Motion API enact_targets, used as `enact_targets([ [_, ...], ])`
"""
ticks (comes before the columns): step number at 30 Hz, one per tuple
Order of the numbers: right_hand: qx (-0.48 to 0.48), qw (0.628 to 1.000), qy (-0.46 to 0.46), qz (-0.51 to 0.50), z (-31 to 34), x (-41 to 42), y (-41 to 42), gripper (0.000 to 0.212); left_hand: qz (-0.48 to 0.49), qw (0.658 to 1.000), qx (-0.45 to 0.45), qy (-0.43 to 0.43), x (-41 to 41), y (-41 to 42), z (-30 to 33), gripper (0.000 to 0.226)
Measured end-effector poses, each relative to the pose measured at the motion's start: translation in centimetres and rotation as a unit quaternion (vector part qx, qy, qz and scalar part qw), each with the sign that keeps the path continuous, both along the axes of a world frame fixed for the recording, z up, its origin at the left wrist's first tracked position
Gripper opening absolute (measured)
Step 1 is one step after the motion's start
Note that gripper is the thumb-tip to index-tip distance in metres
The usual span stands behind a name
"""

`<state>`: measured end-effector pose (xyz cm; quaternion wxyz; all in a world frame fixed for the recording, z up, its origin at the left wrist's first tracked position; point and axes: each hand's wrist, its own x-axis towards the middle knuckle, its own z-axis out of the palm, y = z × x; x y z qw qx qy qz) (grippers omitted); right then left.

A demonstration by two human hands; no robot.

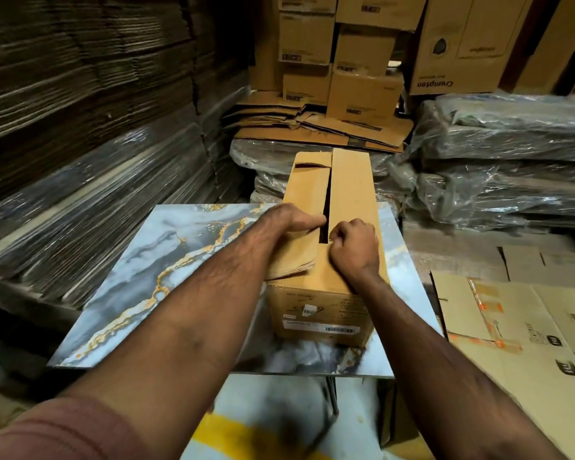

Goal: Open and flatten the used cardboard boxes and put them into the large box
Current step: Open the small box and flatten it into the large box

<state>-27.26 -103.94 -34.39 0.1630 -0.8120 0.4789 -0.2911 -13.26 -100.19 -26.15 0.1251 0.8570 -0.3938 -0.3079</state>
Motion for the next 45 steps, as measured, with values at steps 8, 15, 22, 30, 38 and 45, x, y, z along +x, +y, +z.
enact_targets([
  [8,-0.071,0.967,0.209,0.123,0.2,0.6,0.7,0.077,0.023,0.987,-0.092,0.127,2.1,1.3,-0.1,0.037],
  [15,-0.223,0.961,0.129,0.102,1.8,-0.3,2.4,0.056,0.017,0.986,-0.096,0.135,2.4,1.0,-0.1,0.04],
  [22,-0.32,0.942,0.054,0.081,2.0,-1.4,4.9,0.052,0.021,0.99,-0.087,0.11,2.3,0.3,-1.2,0.06],
  [30,-0.419,0.906,0.01,0.059,1.1,-3.2,9.7,0.044,-0.045,0.997,-0.014,-0.061,1.1,0.4,-4.3,0.11],
  [38,-0.309,0.944,0.072,0.088,-5.9,-8.2,13.7,0.027,-0.082,0.99,-0.109,0.048,2.9,2.5,-8.2,0.089],
  [45,-0.068,0.962,0.24,0.109,-7.5,-8.0,15.6,0.079,-0.045,0.985,-0.157,-0.054,0.7,3.6,-9.5,0.063],
])
